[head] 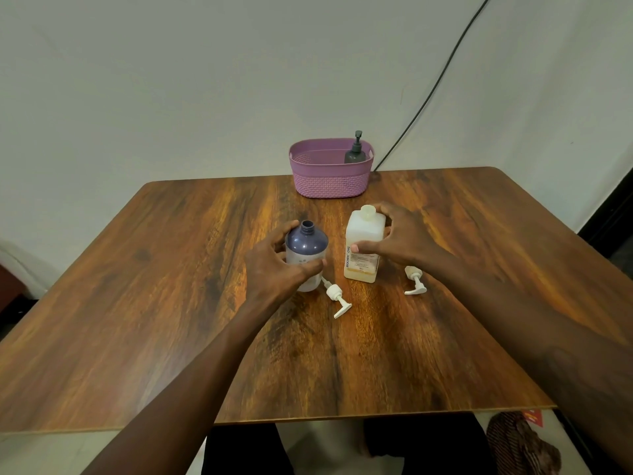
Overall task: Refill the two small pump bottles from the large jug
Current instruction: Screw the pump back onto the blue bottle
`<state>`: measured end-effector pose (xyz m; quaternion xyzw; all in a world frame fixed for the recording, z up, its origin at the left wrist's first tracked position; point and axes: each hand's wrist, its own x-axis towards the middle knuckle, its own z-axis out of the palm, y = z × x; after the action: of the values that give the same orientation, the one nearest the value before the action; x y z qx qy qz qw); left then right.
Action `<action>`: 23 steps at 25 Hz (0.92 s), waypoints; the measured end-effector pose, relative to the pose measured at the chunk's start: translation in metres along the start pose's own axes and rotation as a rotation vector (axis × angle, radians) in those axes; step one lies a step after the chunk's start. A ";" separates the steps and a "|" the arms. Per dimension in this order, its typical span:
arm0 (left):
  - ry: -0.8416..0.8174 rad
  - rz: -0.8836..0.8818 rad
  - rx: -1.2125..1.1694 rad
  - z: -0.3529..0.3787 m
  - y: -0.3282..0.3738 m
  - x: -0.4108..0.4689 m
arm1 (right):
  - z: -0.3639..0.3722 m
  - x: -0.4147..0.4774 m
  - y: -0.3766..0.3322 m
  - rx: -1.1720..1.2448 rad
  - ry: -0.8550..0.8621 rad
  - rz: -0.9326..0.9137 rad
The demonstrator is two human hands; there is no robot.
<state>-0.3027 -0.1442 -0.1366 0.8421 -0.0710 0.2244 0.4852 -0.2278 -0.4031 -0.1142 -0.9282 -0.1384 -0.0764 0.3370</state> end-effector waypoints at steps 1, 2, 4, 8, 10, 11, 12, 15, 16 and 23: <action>0.002 -0.005 -0.001 0.000 -0.001 -0.001 | 0.000 -0.001 0.000 -0.001 -0.012 -0.006; 0.005 -0.006 0.000 -0.001 -0.002 -0.003 | -0.001 -0.003 -0.002 -0.015 -0.013 -0.016; 0.006 -0.007 0.001 -0.003 -0.005 -0.005 | 0.000 -0.006 -0.007 -0.080 0.030 -0.047; 0.018 -0.029 0.004 -0.009 -0.004 -0.009 | 0.001 -0.009 -0.027 -0.170 0.152 -0.335; 0.022 -0.038 0.021 -0.015 -0.002 -0.010 | 0.005 -0.008 -0.037 -0.204 0.166 -0.543; 0.022 -0.041 0.034 -0.019 -0.002 -0.011 | 0.008 -0.008 -0.040 -0.229 0.172 -0.633; 0.017 -0.045 0.046 -0.022 -0.002 -0.012 | 0.012 -0.009 -0.042 -0.260 0.169 -0.712; 0.003 -0.047 0.046 -0.032 -0.006 -0.015 | 0.029 -0.010 -0.046 -0.376 0.033 -0.891; 0.013 -0.043 0.052 -0.036 -0.008 -0.017 | 0.035 -0.011 -0.046 -0.434 -0.082 -0.895; 0.095 -0.087 0.068 -0.049 -0.019 -0.021 | 0.072 -0.023 -0.046 -0.746 -0.538 -0.804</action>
<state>-0.3302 -0.0952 -0.1401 0.8490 -0.0037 0.2450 0.4682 -0.2602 -0.3275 -0.1465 -0.8455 -0.5219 -0.0037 -0.1128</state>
